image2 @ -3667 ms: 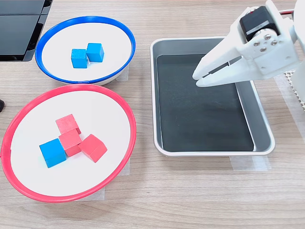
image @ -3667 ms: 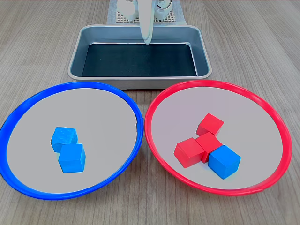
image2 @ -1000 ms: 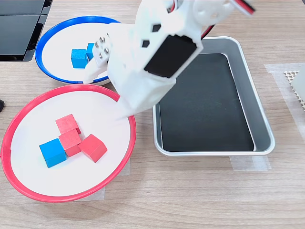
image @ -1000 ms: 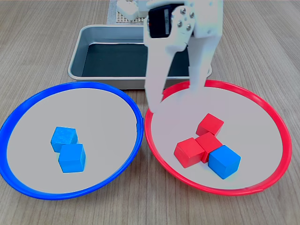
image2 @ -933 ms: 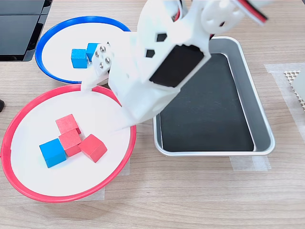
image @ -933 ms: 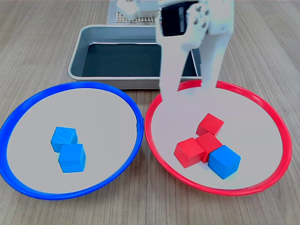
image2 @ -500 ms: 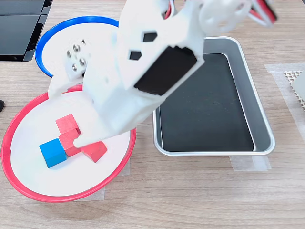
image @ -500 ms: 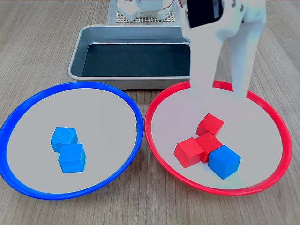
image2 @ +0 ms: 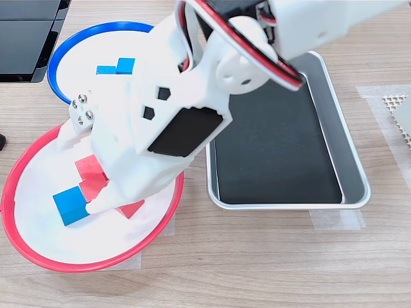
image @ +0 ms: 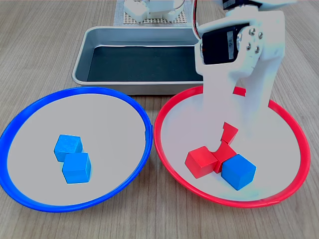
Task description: Relocate any blue block in the red dish to the blue dish, correcting any misplacements.
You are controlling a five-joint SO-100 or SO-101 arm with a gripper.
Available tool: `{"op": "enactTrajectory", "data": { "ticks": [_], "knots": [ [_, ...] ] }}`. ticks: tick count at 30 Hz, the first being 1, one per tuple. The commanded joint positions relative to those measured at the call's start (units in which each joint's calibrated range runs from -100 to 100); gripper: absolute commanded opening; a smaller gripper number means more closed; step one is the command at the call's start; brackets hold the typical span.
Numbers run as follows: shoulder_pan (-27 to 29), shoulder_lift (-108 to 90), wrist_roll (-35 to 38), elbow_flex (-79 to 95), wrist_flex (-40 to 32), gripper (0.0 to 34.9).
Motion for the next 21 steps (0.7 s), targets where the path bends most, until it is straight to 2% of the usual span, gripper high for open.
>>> {"op": "enactTrajectory", "data": {
  "ticks": [1, 21],
  "knots": [
    [-0.18, 0.56, 0.05, -2.67, -0.95, 25.4],
    [-2.07, 7.13, -2.49, -7.59, -1.36, 25.9]
  ]
}}
